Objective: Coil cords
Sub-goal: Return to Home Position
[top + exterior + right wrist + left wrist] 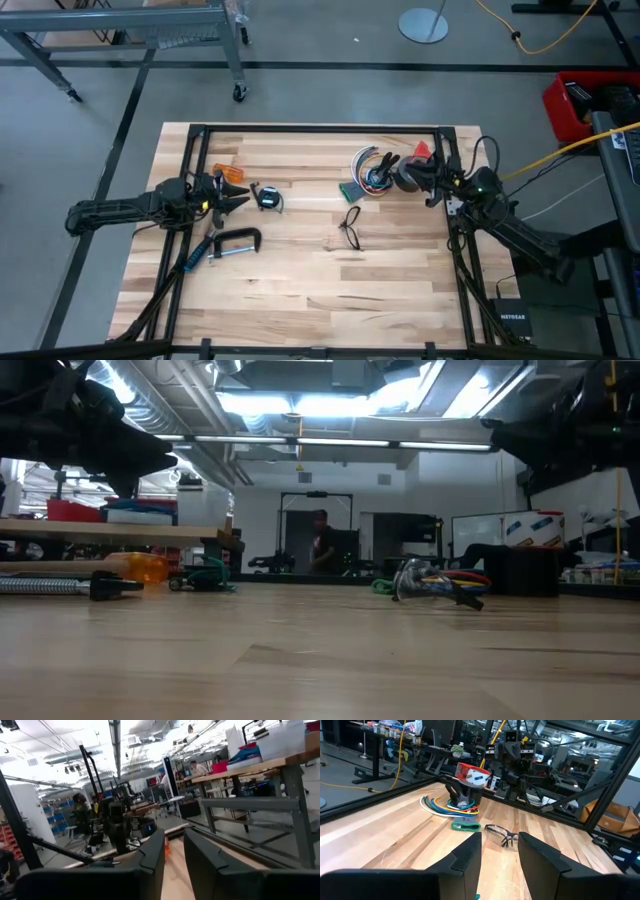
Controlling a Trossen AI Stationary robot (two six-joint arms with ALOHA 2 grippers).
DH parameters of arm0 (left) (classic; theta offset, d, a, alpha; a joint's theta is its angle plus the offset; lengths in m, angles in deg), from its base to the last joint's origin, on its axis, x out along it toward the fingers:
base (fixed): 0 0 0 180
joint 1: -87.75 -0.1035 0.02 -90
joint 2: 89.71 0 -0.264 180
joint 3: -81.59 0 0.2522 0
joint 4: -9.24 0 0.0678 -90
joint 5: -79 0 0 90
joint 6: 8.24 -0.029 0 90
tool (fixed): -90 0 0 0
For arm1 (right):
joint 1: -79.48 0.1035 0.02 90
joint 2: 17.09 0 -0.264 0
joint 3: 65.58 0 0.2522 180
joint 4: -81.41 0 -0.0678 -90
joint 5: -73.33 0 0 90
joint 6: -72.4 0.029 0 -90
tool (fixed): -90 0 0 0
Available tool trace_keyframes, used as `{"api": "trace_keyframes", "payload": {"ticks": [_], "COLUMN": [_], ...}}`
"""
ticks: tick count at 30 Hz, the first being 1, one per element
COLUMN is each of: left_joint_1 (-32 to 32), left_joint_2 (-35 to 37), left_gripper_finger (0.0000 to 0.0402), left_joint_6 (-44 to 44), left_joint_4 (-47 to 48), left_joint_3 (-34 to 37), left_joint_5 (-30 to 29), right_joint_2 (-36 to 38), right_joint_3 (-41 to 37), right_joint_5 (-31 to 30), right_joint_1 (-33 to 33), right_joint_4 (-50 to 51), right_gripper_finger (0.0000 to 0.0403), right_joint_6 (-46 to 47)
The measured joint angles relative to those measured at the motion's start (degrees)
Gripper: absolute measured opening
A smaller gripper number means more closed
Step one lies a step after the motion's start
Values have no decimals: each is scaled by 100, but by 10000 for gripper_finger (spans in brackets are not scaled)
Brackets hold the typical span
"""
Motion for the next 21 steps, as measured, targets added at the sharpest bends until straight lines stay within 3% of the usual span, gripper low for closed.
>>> {"api": "trace_keyframes", "payload": {"ticks": [3,7,16,21], "left_joint_1": [-11,-22,-22,-22], "left_joint_2": [-1,0,0,0], "left_gripper_finger": [120,120,120,120], "left_joint_6": [-6,-12,99,105], "left_joint_4": [0,0,-1,0], "left_joint_3": [0,0,0,0], "left_joint_5": [-6,-10,-14,-12], "right_joint_2": [-1,-4,-7,-70], "right_joint_3": [-4,-7,-15,-20], "right_joint_5": [-141,-859,-2235,-2742], "right_joint_1": [221,915,2617,3169], "right_joint_4": [147,610,874,1193], "right_gripper_finger": [76,68,8,13], "right_joint_6": [-149,-456,-1302,-1488]}}
